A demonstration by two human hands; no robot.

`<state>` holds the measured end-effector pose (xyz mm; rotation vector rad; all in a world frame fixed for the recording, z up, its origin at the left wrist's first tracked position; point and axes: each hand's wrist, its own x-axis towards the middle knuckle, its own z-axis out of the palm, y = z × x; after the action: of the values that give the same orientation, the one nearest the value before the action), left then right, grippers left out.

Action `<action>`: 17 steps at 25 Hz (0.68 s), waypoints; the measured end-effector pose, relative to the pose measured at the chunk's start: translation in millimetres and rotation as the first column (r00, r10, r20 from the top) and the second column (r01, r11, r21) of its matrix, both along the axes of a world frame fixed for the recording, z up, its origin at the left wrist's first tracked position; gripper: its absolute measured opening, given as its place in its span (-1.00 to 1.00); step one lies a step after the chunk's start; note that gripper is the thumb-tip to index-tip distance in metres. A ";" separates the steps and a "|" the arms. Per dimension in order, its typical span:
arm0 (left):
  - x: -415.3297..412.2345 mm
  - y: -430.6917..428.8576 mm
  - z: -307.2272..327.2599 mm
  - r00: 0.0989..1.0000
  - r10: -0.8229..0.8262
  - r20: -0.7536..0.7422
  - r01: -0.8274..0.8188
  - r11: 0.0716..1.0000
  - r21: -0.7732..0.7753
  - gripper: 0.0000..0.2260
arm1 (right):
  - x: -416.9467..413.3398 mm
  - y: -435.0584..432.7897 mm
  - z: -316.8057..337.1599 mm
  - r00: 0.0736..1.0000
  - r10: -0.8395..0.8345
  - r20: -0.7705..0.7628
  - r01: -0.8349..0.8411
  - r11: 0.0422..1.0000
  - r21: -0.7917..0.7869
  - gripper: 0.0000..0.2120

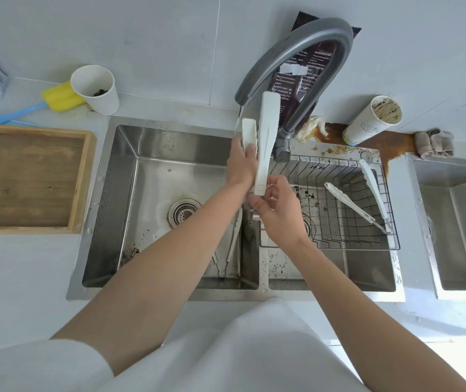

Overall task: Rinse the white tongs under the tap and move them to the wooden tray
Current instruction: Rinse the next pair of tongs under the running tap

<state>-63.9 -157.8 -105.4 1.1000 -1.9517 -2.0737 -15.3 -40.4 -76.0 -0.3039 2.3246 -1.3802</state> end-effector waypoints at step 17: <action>20.3 -45.4 20.0 0.935 0.271 -0.230 -0.112 0.839 0.532 -0.72 | -35.6 -40.6 9.7 0.983 -0.064 0.171 0.082 0.992 -0.099 -0.80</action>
<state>-43.6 -203.2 -85.5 0.9274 -1.1232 -2.5299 -50.9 -80.9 -66.3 -0.1279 2.1492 -1.5062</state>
